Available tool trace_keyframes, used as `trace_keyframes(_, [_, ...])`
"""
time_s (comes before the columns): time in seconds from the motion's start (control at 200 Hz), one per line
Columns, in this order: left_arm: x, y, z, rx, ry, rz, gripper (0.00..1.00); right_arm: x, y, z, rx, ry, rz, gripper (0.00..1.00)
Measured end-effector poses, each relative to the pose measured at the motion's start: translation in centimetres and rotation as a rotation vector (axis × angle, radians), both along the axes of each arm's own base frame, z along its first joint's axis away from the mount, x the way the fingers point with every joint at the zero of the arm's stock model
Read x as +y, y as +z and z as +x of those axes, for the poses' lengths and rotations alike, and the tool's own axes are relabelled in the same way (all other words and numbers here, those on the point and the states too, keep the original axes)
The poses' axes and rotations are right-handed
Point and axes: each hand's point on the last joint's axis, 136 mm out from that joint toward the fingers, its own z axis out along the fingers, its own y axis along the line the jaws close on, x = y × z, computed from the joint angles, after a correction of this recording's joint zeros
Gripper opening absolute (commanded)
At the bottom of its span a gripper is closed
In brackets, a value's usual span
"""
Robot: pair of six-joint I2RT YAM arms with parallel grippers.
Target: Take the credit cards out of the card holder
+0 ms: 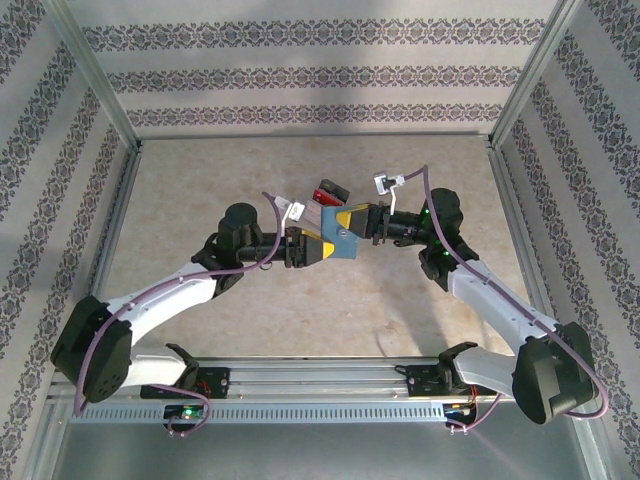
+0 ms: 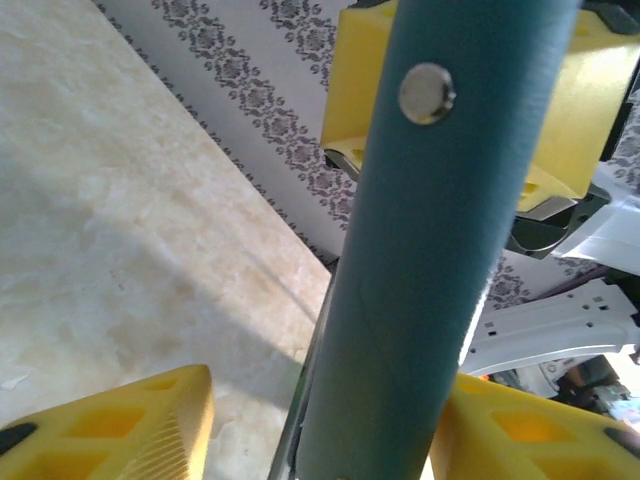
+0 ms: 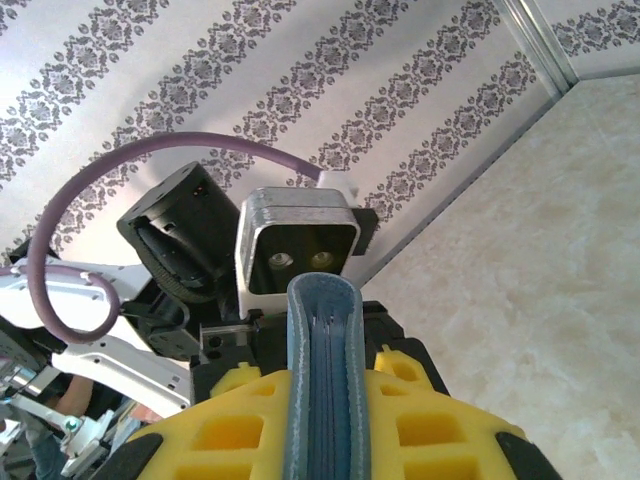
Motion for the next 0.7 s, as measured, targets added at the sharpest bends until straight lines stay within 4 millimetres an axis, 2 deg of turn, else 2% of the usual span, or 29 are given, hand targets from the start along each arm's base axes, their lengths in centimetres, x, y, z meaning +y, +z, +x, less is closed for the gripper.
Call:
trace_keyframes(0.085, [-0.3,0.3,-0.1,-0.007,-0.019,-0.02,0.41,0.2,0.1,0.0,-0.008,0.006,0.003,0.07])
trace_keyframes(0.24, [-0.5,0.7,-0.5,-0.008,-0.047,-0.041,0.15,0.2,0.0,0.2,-0.004,0.004,0.001,0.09])
trace_keyframes(0.27, [-0.6,0.9,-0.6,-0.012,-0.053,-0.043,0.11,0.1,0.0,0.2,-0.004,0.002,0.001,0.11])
trace_keyframes(0.295, [-0.6,0.9,-0.7,-0.018,-0.056,-0.045,0.09,0.1,0.0,0.3,-0.004,-0.001,0.001,0.17])
trace_keyframes(0.37, [-0.5,1.1,-0.8,-0.027,-0.055,-0.042,0.05,0.0,-0.1,0.4,0.0,-0.006,0.0,0.25])
trace_keyframes(0.415, [-0.4,1.1,-0.8,-0.035,-0.05,-0.036,0.03,-0.2,-0.1,0.5,0.004,-0.013,-0.002,0.38])
trace_keyframes(0.475, [-0.3,0.9,-0.9,-0.041,-0.035,-0.018,0.01,-0.5,-0.1,0.8,0.014,-0.034,-0.003,0.42])
trace_keyframes(0.515, [-0.1,0.6,-0.8,-0.041,-0.016,0.002,0.0,-0.9,0.1,1.0,0.012,-0.058,-0.004,0.49])
trace_keyframes(0.699, [1.3,-1.0,-0.1,-0.061,0.082,0.112,0.0,-3.3,0.4,2.4,0.032,-0.232,-0.027,0.53])
